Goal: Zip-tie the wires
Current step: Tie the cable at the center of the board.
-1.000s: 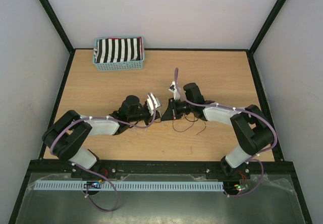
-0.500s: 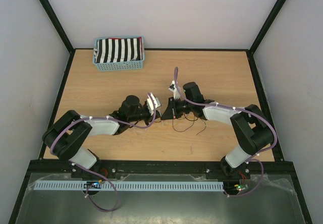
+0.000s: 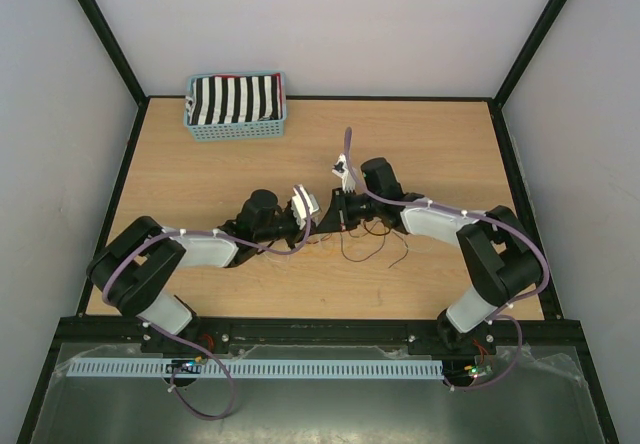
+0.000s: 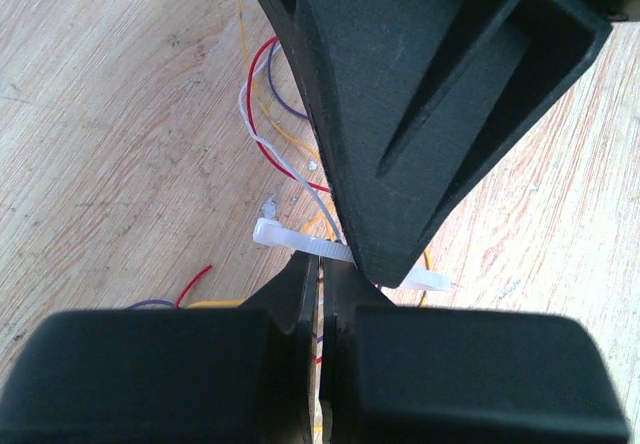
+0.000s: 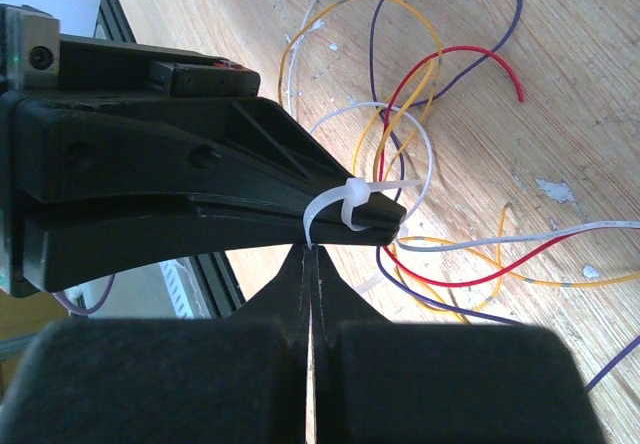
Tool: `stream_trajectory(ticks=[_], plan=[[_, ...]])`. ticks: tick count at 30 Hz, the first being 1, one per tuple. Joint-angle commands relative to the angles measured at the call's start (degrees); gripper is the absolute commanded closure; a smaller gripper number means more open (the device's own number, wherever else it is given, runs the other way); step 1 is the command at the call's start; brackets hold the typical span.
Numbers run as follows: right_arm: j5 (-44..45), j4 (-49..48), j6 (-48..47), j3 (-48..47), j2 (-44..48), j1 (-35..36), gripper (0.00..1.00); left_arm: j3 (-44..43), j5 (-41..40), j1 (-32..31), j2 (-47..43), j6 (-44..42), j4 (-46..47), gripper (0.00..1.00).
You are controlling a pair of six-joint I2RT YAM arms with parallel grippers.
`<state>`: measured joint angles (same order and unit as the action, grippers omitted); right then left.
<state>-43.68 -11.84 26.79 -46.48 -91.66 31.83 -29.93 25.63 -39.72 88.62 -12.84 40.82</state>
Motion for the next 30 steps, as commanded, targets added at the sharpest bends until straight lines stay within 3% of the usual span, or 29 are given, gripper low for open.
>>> stream_trajectory(ticks=[1,30], plan=[[1.3,-0.4,-0.6,-2.2,-1.5,-0.4,1.0,-0.1,2.9,-1.1,-0.3,-0.2,0.7,1.0],[3.4,5.0,-3.0,-2.9,-0.7,-0.5,1.0,0.3,0.8,-0.8,-1.5,2.1,0.7,1.0]])
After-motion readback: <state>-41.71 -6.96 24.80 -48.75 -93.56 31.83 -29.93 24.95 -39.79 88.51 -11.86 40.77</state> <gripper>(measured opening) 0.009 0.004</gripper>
